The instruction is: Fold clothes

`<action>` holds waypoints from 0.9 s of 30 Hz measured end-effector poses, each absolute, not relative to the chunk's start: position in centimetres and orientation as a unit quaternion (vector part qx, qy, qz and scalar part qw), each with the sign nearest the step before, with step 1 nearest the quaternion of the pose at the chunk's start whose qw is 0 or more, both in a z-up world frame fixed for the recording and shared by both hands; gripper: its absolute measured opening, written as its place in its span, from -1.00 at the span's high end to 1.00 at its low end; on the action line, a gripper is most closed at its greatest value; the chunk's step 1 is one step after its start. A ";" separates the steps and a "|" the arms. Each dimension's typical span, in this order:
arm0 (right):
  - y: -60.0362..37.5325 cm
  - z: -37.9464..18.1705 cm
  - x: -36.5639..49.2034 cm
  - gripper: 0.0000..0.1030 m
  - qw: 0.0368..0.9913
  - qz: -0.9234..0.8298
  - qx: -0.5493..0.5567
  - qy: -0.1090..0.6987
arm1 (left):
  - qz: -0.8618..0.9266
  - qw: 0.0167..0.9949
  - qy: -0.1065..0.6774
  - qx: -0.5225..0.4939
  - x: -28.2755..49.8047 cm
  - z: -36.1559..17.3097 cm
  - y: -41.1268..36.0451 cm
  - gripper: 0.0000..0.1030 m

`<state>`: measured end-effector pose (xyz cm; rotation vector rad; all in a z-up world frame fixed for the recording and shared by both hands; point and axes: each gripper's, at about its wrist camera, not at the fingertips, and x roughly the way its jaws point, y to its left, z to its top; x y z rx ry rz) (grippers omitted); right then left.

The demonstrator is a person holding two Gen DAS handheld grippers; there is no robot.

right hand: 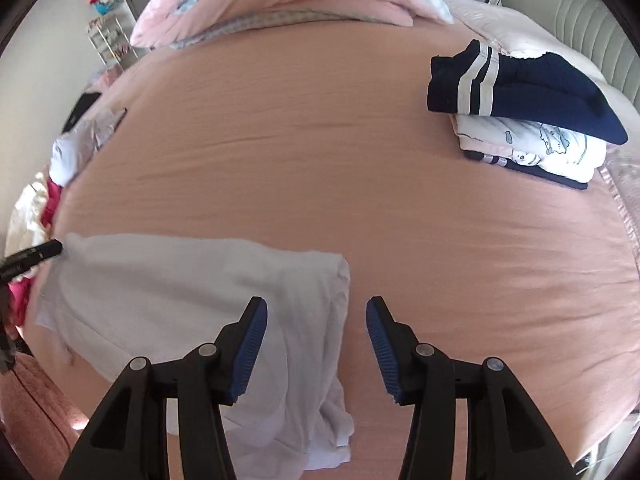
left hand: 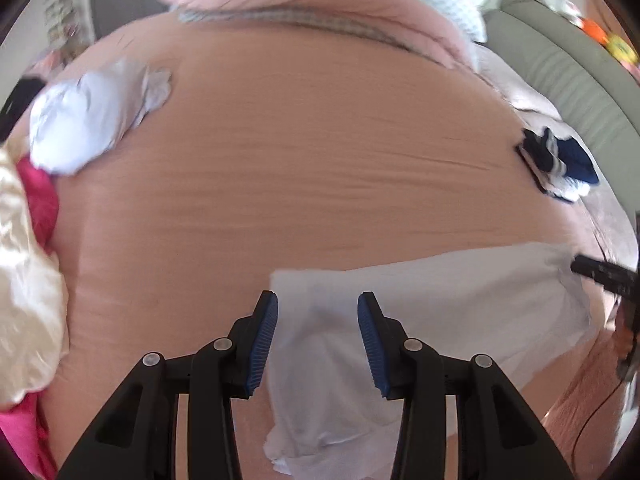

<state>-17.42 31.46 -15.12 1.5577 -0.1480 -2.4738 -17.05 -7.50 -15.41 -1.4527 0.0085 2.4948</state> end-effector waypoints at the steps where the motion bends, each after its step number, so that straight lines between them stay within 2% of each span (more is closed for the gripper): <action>1: 31.0 -14.9 -17.4 0.02 0.120 -0.840 0.526 -0.059 | 0.859 0.148 0.026 -0.489 -16.6 -15.1 -6.1 0.26; 4: 28.0 -15.0 -17.2 -0.01 0.153 -0.842 0.517 -0.028 | 0.844 0.185 0.034 -0.503 -17.4 -16.9 -3.8 0.26; 8: 25.9 -17.6 -17.9 -0.01 0.154 -0.829 0.538 0.011 | 0.834 0.136 0.033 -0.533 -19.5 -19.9 -4.1 0.26; 13: 27.9 -18.0 -18.8 0.10 0.121 -0.838 0.531 -0.033 | 0.854 0.064 -0.004 -0.516 -21.2 -18.6 -5.9 0.26; 16: 28.2 -16.5 -18.3 0.05 0.106 -0.851 0.512 -0.047 | 0.856 0.111 -0.029 -0.505 -20.2 -16.9 -5.6 0.26; 19: 27.7 -15.5 -17.3 0.05 0.145 -0.845 0.512 -0.049 | 0.852 0.139 0.021 -0.505 -18.4 -16.7 -3.6 0.26; 22: 26.4 -16.1 -15.0 0.05 0.171 -0.833 0.526 0.024 | 0.841 0.160 0.057 -0.515 -16.3 -17.3 -1.9 0.26; 24: 26.8 -17.0 -13.9 0.05 0.178 -0.821 0.537 0.074 | 0.838 0.139 0.099 -0.518 -15.1 -17.9 -2.0 0.26; 27: 28.7 -17.1 -12.2 -0.03 0.191 -0.808 0.547 0.104 | 0.827 0.118 0.153 -0.528 -13.6 -18.3 -2.4 0.21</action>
